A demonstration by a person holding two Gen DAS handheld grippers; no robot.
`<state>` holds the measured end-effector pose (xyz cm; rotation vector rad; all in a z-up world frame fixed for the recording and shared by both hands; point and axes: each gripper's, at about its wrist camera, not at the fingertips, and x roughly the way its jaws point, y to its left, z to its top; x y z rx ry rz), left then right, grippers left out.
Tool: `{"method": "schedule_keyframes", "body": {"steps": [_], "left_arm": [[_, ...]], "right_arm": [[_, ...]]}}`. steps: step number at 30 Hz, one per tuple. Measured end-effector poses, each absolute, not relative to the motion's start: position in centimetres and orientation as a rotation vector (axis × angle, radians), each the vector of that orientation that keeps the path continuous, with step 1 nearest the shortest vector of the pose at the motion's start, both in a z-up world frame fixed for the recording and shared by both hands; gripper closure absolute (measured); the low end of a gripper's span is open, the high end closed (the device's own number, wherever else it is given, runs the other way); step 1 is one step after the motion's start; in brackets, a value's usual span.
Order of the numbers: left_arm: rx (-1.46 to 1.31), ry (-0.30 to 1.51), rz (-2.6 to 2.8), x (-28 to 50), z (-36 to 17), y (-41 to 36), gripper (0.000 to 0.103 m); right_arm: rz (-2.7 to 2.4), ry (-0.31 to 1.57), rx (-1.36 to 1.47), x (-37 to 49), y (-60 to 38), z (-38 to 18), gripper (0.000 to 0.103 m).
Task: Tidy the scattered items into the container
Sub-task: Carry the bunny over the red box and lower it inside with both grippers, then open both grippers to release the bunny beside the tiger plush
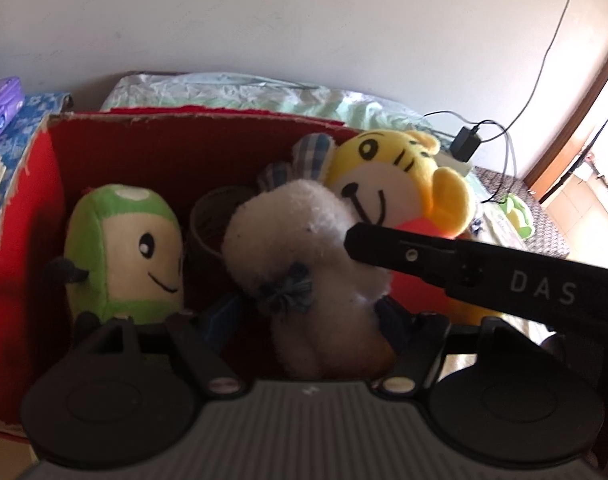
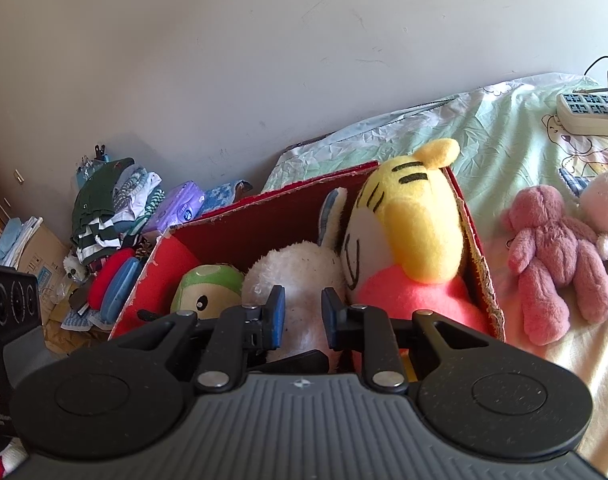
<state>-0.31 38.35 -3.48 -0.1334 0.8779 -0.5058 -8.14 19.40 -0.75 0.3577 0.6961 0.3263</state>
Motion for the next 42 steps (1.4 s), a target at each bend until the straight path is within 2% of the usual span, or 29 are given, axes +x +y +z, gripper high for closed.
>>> {"method": "schedule_keyframes", "body": {"steps": [10, 13, 42], "left_arm": [[-0.043, 0.915, -0.411, -0.1, -2.5, 38.2, 0.019], [-0.022, 0.91, -0.392, 0.1, -2.1, 38.3, 0.018], [0.005, 0.95, -0.424, 0.4, -2.9, 35.4, 0.017]], "right_arm": [[0.263, 0.723, 0.271, -7.6, 19.8, -0.7, 0.081], [0.25, 0.739, 0.285, -7.3, 19.1, -1.0, 0.084], [0.256, 0.743, 0.285, -7.6, 19.3, -0.9, 0.084]]}}
